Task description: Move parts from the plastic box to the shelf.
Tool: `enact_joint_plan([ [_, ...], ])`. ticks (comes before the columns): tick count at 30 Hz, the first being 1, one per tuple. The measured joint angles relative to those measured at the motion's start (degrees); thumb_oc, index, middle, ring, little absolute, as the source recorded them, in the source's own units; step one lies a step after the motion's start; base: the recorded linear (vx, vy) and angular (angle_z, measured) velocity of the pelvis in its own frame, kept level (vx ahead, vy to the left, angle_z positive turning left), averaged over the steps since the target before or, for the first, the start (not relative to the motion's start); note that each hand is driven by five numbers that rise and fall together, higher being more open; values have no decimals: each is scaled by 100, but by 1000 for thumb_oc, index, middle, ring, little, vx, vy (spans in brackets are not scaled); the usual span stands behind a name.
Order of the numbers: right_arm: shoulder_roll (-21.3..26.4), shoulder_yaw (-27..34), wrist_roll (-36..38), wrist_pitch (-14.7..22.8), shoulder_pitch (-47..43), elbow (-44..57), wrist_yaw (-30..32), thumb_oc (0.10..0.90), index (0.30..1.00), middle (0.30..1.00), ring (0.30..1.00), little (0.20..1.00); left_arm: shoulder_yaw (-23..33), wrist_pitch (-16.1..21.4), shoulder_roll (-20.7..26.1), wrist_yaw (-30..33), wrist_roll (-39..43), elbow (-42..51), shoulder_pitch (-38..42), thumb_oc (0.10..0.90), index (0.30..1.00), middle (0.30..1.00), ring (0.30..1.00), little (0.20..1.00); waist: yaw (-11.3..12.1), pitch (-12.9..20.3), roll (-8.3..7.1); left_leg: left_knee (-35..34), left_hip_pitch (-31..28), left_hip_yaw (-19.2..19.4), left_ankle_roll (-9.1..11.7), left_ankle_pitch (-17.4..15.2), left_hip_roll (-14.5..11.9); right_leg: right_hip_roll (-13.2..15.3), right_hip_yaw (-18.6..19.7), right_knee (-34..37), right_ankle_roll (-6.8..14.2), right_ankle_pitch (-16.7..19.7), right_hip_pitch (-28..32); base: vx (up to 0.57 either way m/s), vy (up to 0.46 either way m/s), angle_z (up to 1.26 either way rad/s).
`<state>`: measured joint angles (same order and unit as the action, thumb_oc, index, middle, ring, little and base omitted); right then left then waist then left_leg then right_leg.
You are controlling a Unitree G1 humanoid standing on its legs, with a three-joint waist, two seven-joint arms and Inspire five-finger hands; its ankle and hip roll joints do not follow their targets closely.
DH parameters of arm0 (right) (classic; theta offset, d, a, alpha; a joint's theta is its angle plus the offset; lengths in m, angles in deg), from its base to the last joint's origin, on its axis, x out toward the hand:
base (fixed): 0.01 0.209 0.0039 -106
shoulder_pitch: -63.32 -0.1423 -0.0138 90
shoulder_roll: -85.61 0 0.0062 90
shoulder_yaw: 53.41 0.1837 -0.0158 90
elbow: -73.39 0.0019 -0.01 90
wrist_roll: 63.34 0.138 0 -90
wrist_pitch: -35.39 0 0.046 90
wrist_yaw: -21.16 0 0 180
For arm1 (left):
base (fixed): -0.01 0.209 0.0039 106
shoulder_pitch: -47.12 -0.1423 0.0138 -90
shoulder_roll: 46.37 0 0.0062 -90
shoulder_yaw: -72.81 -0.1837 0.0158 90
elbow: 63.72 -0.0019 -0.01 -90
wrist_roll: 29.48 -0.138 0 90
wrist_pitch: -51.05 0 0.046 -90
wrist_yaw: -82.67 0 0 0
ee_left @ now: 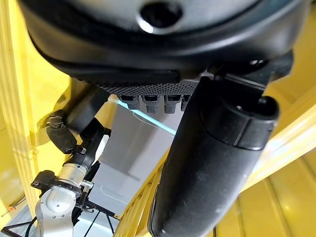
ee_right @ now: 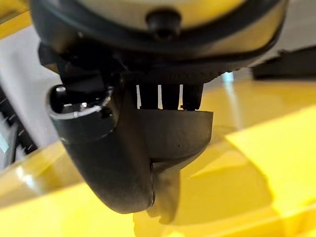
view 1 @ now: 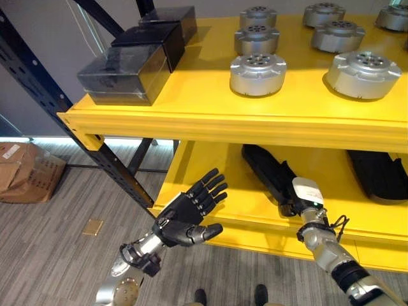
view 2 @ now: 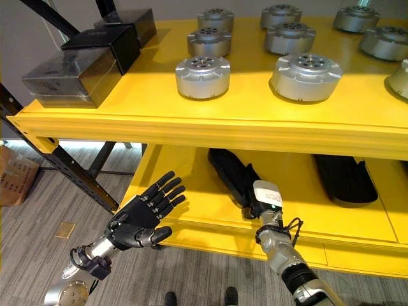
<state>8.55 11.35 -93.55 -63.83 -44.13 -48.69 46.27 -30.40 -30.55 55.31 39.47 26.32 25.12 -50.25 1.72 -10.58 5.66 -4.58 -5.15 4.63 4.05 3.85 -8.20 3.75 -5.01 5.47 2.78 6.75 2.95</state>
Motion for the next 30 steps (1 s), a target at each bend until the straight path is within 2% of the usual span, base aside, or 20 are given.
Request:
enact_joint_plan([
  [2, -5, 12, 3, -50, -20, -38, 41, 400, 300, 300, 300, 300, -2, 0, -1, 0, -1, 0, 1, 900, 1000, 1000, 1000, 1000, 1, 2, 10, 0, -5, 0, 0, 0, 0, 0, 0, 0, 1, 1, 5, 0, 0, 0],
  [4, -105, 12, 81, -284, -87, -36, 56, 400, 300, 300, 300, 300, -14, 0, -8, 0, -8, 0, 7, 900, 1000, 1000, 1000, 1000, -5, 3, 12, 0, -8, -1, 2, 2, 0, 0, 0, 0, 2, 3, 7, 0, 0, 0],
  [7, -347, 23, 691, -534, -400, -275, 218, 400, 300, 300, 300, 300, -25, -5, -159, 6, -28, -1, 105, 900, 1000, 1000, 1000, 1000, 15, 4, 16, 0, -30, -7, 5, 4, 4, 4, -8, 0, 6, 7, 35, 0, 0, 0],
  [10, -530, 34, 847, -640, -766, -685, 220, 400, 300, 300, 300, 300, -69, -73, -205, 7, -37, -5, 227, 900, 1000, 1000, 1000, 1000, 24, 15, 33, 0, -43, -14, 8, 8, 4, 4, -15, 0, 7, 15, 50, 0, 0, 0],
  [15, -564, 26, 855, -749, -815, -693, 213, 400, 300, 300, 300, 300, -69, -101, -205, 7, -44, -7, 224, 900, 1000, 1000, 1000, 1000, 53, 37, 72, 0, -50, -21, 9, 8, 6, 6, -23, 0, 7, 16, 60, 0, 0, 0],
  [19, -599, 14, 1236, -925, -965, -710, 204, 400, 300, 300, 300, 300, -70, -111, -205, 11, -46, -7, 226, 900, 1000, 1000, 1000, 1000, 89, 49, 91, 0, -64, -20, 12, 10, 6, 7, -39, 0, 4, 19, 75, 0, 0, 0],
  [23, -624, 14, 1359, -1015, -1284, -1131, 154, 400, 300, 300, 300, 300, -143, -213, -205, 22, -46, -15, 265, 900, 1000, 1000, 1000, 1000, 184, 70, 134, 0, -69, -48, 13, 11, 15, 19, -65, 0, 3, 20, 103, 7, 6, 5],
  [30, -633, 17, 1667, -1402, -1426, -1171, 166, 400, 300, 300, 300, 300, -302, -254, -205, 24, -48, -29, 278, 900, 1000, 1000, 1000, 1000, 308, 87, 167, 0, -74, -76, 13, 11, 32, 39, -113, -1, 6, 12, 130, 4, 3, 3],
])
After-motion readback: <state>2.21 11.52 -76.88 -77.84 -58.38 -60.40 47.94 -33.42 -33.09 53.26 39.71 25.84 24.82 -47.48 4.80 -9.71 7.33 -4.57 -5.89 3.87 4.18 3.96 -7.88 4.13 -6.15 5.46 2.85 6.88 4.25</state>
